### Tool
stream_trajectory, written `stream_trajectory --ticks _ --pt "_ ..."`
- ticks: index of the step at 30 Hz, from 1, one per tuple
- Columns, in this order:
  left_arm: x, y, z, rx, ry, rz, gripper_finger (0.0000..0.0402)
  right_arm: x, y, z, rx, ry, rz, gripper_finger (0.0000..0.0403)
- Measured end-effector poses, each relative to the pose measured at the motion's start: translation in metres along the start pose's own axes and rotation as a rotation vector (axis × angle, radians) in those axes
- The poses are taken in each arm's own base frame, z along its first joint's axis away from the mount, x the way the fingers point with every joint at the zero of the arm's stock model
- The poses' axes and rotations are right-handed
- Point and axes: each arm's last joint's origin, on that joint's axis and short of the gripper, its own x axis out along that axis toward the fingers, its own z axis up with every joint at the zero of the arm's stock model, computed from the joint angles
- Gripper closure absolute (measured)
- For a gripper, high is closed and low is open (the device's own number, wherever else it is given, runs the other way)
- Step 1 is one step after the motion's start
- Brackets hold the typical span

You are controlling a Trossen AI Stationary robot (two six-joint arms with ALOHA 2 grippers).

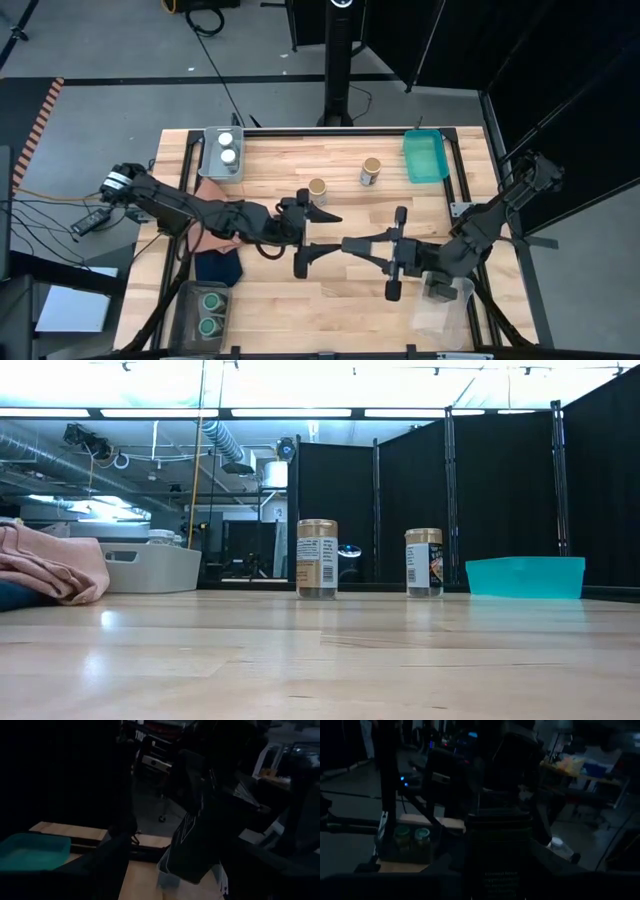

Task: Sort spices by type
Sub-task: Put the black spice can into the transparent bin

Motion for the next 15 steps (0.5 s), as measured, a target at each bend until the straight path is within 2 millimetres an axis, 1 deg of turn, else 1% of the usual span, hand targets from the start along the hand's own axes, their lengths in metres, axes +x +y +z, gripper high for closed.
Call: stream_trajectory --ticks 3,6,11,15 --pt "-0.0004 -0.0007 0.0026 -0.006 -0.014 -0.013 0.0101 0.0007 -0.0008 0.0048 -0.022 -0.039 0.006 0.0278" --pt "-0.0003 -0.001 0.0021 -0.003 -0.008 -0.025 0.0101 0.0012 -0.001 0.0048 -0.044 -0.041 0.005 0.0278" --pt "-0.0001 -0.0011 0.0015 -0.002 -0.001 -0.037 0.0101 0.002 -0.0029 0.0058 -0.037 -0.046 -0.012 0.0278" --pt "0.0001 -0.0013 0.0012 0.01 0.0 -0.041 0.0101 0.0009 -0.0046 0.0111 -0.038 -0.082 -0.024 0.0278"
